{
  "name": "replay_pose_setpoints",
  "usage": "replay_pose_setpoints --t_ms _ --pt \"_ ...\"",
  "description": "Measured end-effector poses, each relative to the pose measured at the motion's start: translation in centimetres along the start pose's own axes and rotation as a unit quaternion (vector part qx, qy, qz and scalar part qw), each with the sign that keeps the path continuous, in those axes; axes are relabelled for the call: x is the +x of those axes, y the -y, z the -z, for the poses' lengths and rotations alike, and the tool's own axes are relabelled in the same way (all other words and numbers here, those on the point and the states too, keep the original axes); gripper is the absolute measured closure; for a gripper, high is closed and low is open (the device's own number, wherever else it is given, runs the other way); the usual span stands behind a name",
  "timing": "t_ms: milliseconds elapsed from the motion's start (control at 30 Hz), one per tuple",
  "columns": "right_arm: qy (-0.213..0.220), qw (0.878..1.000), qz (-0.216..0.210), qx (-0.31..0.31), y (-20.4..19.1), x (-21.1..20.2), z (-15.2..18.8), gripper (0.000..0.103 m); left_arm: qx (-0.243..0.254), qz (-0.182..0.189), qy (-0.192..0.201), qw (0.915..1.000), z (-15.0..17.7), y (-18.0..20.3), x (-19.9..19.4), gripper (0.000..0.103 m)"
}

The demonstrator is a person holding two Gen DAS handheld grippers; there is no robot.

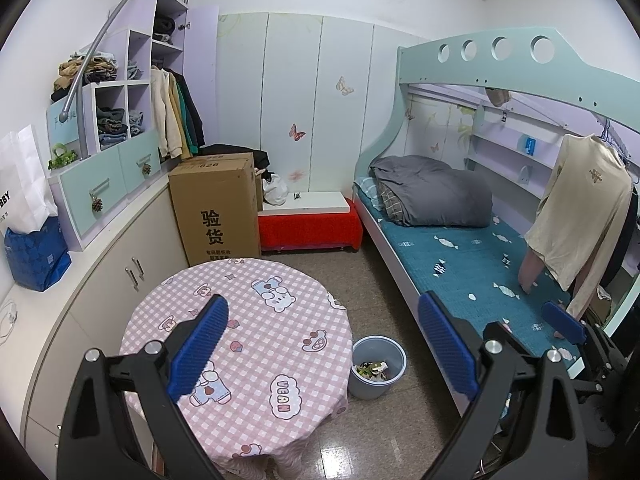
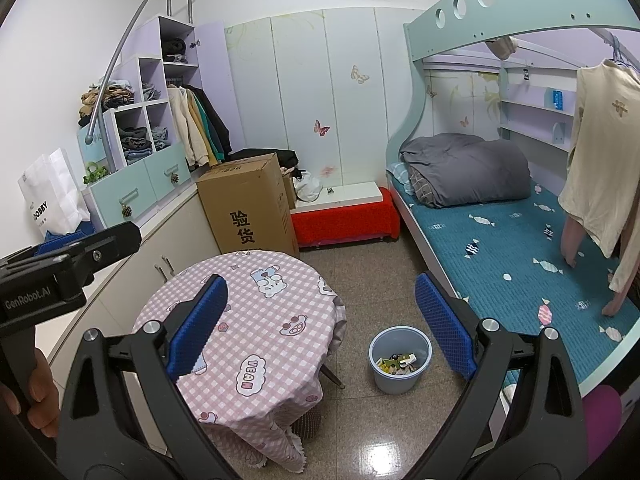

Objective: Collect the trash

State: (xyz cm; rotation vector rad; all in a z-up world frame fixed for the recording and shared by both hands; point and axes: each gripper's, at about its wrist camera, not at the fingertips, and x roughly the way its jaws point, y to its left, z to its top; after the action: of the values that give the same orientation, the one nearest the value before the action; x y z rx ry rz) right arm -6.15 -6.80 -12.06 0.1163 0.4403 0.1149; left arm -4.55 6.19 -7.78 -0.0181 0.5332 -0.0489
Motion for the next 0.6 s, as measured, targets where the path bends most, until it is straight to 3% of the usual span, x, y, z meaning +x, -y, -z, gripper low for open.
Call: replay_pose_setpoints --t_ms 600 --pt "-0.003 1.0 0.002 0.001 -0.44 -0.22 0.29 0.01 -0.001 0.003 -0.003 1.0 -0.2 0.02 0.1 0.009"
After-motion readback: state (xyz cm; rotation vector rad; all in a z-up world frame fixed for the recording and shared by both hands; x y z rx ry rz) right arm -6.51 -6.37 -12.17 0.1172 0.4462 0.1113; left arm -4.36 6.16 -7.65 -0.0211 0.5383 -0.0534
